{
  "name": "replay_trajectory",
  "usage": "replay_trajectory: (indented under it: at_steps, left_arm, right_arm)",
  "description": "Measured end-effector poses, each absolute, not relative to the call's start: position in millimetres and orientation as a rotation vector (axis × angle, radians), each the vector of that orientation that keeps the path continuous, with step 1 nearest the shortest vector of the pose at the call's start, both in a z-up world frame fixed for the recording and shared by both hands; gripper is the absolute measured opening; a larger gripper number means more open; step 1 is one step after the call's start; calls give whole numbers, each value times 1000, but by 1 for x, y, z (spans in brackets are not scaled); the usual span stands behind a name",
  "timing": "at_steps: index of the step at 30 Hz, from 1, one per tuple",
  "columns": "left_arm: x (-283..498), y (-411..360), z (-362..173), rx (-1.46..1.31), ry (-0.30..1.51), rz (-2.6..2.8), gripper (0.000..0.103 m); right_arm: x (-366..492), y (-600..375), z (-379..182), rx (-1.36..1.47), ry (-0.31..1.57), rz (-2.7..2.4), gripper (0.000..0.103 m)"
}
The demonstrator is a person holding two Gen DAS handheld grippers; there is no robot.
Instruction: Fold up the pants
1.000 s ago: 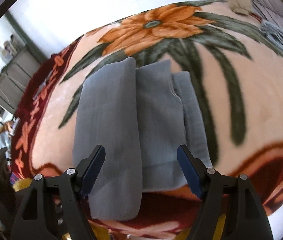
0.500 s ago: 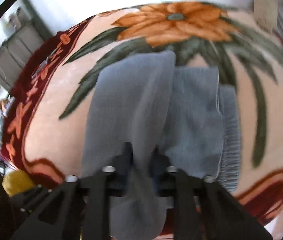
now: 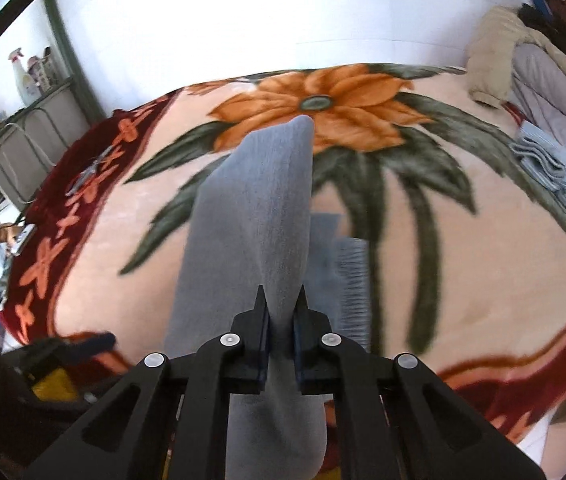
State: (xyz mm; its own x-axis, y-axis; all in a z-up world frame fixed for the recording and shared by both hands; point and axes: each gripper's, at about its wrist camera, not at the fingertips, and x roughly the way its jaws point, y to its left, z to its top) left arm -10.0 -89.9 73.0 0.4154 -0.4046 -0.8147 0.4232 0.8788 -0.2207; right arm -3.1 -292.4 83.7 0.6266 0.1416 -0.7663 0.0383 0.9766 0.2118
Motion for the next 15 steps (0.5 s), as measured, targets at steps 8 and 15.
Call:
replay_trajectory:
  at_steps: [8,15]
  left_arm:
    - [23,-137,65,55,1020,-548,61]
    - [40,-156,23,70,1085,-521,70]
  right_arm:
    - [14,-322,32,264,949,-23,10]
    - [18,-348,3,318,962,-32,33]
